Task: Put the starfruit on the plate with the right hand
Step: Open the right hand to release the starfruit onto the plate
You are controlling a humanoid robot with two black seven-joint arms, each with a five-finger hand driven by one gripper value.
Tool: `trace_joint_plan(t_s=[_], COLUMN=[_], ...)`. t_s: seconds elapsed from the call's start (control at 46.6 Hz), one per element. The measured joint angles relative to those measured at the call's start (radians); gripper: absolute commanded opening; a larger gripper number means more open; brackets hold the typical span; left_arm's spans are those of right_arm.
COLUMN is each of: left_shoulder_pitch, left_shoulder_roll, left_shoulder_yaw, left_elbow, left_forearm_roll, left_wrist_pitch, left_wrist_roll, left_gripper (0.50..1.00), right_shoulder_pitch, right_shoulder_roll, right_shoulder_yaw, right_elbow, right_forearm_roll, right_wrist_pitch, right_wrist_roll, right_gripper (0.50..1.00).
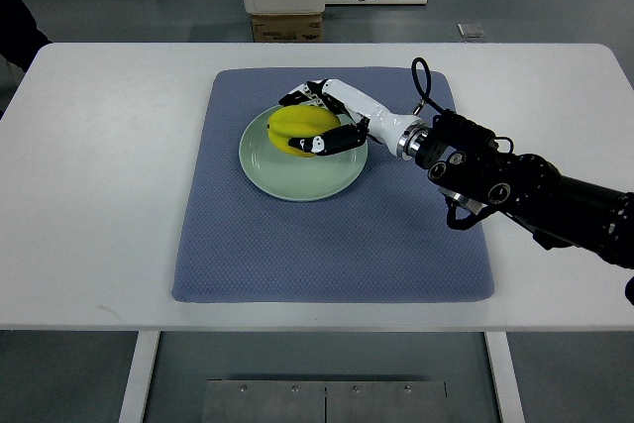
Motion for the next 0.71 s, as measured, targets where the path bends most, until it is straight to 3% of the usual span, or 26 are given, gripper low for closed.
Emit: trace_joint_plan(t_s=[0.708], left_shoulder_pitch=[0.000], left_shoulder_roll=[0.000], left_shoulder_yaw=[-0.001], left_elbow=[0.000], left_forearm_roll=[0.000], left_wrist_pitch=[0.000], left_wrist_roll=[0.000], left_gripper=[1.000], right_shoulder_pitch=[-0.023], right_shoulder_roll=[0.000], right_shoulder_yaw=[-0.002], right_elbow=[-0.002], right_forearm_roll=[0.002], right_wrist_pitch=[0.002], right_wrist_roll=[-0.040], right_gripper=[0.500])
